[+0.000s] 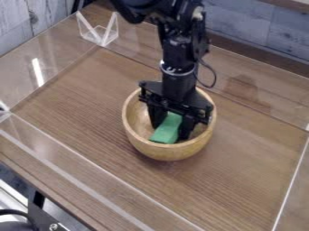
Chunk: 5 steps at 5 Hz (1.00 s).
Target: Move green stick from inside the wooden bowl to the table next to it
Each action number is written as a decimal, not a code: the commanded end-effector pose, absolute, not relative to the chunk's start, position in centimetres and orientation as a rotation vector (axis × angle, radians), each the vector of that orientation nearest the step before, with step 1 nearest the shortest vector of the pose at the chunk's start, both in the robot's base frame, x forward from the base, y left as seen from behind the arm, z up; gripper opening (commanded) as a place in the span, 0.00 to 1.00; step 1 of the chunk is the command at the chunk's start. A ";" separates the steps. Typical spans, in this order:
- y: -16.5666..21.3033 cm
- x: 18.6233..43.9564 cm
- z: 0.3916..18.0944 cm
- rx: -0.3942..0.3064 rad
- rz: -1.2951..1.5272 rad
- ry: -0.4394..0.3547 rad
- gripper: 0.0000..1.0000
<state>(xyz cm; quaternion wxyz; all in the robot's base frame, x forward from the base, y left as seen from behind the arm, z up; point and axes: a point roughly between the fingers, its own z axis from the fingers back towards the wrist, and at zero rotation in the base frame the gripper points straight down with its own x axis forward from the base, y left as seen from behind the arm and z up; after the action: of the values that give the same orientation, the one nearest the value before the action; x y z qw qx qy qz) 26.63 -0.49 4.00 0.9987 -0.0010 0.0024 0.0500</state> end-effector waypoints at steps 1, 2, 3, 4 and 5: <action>-0.2 27.9 6.5 -0.020 0.109 -0.066 0.00; 0.0 28.1 7.8 -0.034 0.119 -0.074 0.00; 0.1 28.5 9.7 -0.050 0.132 -0.098 0.00; 0.8 29.1 11.8 -0.066 0.161 -0.129 0.00; 2.0 29.7 12.9 -0.065 0.191 -0.163 0.00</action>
<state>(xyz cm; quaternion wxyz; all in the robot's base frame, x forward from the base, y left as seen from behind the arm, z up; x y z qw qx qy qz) 28.93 1.83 10.70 0.9940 -0.0319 -0.0419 0.0956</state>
